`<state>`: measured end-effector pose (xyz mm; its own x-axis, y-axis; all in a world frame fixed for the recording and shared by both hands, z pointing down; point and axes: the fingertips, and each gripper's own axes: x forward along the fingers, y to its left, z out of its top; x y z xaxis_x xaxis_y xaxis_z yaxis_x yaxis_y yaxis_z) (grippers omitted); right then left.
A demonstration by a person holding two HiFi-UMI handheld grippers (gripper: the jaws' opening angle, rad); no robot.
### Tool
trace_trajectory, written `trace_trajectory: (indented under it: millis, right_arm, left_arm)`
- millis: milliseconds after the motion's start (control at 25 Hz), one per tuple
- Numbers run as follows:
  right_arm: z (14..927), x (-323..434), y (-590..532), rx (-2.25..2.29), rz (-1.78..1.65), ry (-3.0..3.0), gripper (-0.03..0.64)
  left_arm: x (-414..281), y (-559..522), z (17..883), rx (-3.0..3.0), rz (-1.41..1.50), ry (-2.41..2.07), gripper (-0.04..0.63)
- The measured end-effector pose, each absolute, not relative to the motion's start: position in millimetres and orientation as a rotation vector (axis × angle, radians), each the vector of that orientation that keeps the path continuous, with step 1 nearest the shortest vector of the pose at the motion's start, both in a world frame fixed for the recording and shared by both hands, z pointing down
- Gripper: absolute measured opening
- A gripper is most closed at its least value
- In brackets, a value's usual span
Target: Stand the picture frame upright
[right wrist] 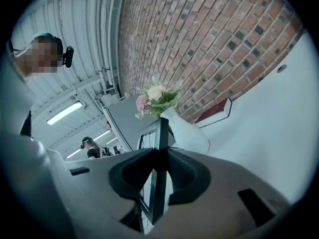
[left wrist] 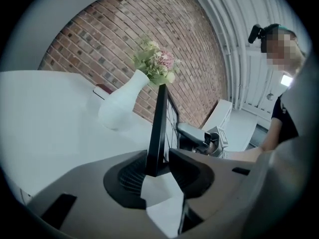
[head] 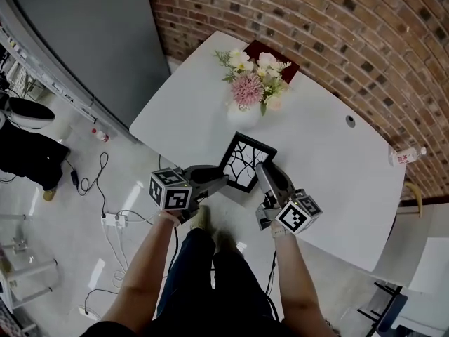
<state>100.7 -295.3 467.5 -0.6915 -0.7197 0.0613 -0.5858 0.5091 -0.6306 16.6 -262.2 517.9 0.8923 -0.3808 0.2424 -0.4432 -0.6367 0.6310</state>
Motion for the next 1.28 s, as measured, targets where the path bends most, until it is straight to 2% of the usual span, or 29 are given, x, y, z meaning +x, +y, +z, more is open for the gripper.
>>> trace_trajectory:
  millis: [160, 680, 720, 760, 1280]
  right_arm:
    - [476.2, 91.5, -312.3, -1.158, -0.912, 2.543, 0.086]
    - [491.0, 76.1, -351.8, -1.263, -0.802, 2.547, 0.084]
    - [491.6, 74.9, -353.4, -1.268, -0.787, 2.554, 0.084]
    - [492.0, 74.1, -354.7, -1.274, -0.772, 2.559, 0.084]
    - [494.3, 66.5, -374.3, -1.362, -0.465, 2.718, 0.084]
  left_arm:
    - [4.9, -280.4, 528.3, 2.39, 0.208, -0.602, 0.147]
    - [-12.4, -342.1, 529.7, 2.477, 0.238, -0.561, 0.147]
    - [-12.7, -346.8, 529.4, 2.486, 0.247, -0.562, 0.134]
    - [-12.8, -351.1, 529.3, 2.495, 0.257, -0.563, 0.094]
    - [-12.3, -385.0, 537.8, 2.625, 0.414, -0.616, 0.087]
